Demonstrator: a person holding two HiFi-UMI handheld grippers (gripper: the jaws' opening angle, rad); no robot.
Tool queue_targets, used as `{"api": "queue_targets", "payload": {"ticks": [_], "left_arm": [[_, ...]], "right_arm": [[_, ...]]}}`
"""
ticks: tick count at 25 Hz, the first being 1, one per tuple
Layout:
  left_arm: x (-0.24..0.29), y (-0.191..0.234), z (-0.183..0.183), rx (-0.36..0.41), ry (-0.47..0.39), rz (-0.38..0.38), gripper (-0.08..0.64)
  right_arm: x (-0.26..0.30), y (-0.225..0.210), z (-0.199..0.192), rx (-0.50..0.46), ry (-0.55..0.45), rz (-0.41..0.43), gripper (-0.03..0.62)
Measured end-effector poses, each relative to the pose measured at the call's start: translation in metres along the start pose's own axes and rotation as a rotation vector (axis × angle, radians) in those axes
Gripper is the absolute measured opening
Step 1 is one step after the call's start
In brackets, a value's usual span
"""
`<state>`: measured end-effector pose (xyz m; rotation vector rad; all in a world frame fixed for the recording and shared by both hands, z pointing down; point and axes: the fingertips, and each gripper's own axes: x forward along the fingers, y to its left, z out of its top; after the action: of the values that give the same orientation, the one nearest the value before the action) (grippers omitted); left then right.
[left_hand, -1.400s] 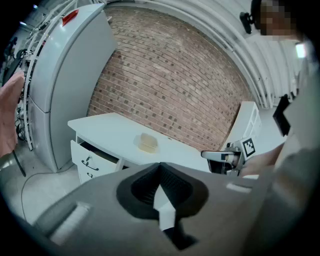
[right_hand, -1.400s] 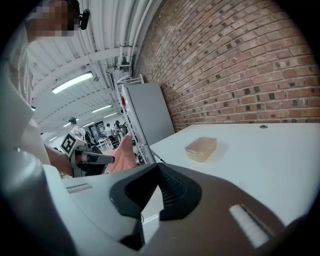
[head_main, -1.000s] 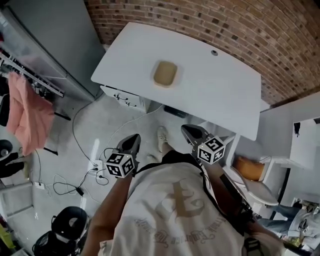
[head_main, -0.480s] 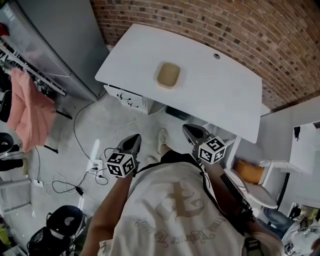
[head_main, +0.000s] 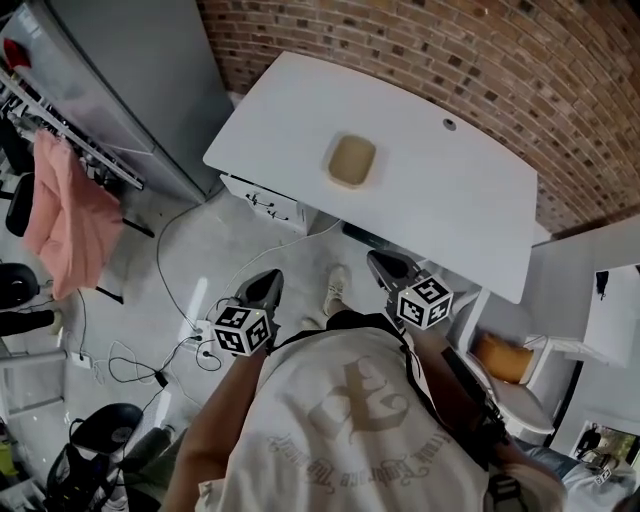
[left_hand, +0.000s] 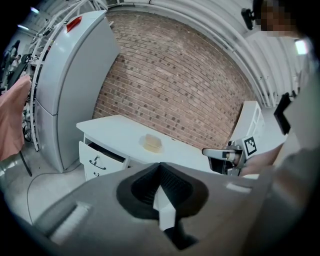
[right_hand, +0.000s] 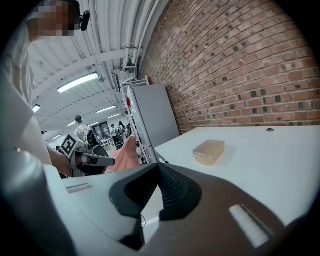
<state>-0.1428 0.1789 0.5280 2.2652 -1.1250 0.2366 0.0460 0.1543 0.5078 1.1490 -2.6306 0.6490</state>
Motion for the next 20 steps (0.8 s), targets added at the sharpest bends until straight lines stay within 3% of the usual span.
{"api": "queue_targets", "payload": {"ticks": [20], "left_arm": [[0.106, 0.036, 0.071, 0.017, 0.038, -0.002, 0.003]], "right_arm": [[0.069, -0.098, 0.047, -0.01, 0.034, 0.005, 0.006]]}}
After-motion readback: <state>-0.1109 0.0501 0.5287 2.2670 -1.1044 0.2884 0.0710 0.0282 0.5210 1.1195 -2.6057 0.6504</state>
